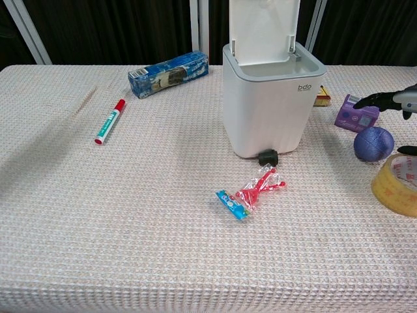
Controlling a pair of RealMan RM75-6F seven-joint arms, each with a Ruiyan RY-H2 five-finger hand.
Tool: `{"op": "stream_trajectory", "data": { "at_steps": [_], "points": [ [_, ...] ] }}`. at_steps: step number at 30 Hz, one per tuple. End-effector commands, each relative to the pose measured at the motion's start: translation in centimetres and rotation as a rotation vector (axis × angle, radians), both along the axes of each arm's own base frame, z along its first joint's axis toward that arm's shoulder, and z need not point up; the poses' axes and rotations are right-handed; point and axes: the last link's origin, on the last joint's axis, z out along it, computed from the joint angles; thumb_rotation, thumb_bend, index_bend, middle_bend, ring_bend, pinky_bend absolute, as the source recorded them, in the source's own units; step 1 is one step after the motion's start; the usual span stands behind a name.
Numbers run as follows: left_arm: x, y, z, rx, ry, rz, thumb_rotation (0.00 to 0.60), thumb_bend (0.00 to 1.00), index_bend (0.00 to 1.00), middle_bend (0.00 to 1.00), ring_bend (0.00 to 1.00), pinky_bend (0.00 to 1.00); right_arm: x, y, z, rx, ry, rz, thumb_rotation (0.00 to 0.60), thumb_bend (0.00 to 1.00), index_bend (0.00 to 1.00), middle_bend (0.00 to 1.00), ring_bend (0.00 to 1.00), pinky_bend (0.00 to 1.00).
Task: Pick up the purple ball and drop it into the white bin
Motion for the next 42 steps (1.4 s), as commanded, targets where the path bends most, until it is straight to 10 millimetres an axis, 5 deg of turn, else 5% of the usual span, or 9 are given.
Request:
{"op": "stream_trajectory", "data": {
  "at_steps": [1, 35, 42],
  "points": [
    [-0.1, 0.0, -0.1, -0.002, 0.000, -0.001, 0.523, 0.22, 0.07, 0.07, 0.07, 0.23, 0.0, 0.0, -0.2, 0.001, 0.000, 0.002, 0.600, 0.29, 0.03, 0.14, 0.20, 0.41],
    [-0.2, -0.1, -0.3, -0.041, 0.005, 0.004, 0.514, 0.22, 0.07, 0.07, 0.07, 0.23, 0.1, 0.2, -1.7, 0.057, 0.050, -0.055, 0.600, 0.30, 0.26, 0.26, 0.34, 0.55],
    [-0.2, 0.0, -0.3, -0.042, 0.003, 0.006, 0.515, 0.22, 0.07, 0.07, 0.07, 0.23, 0.3, 0.1, -1.9, 0.031, 0.043, -0.039, 0.600, 0.33, 0.49, 0.42, 0.45, 0.62]
  ]
}}
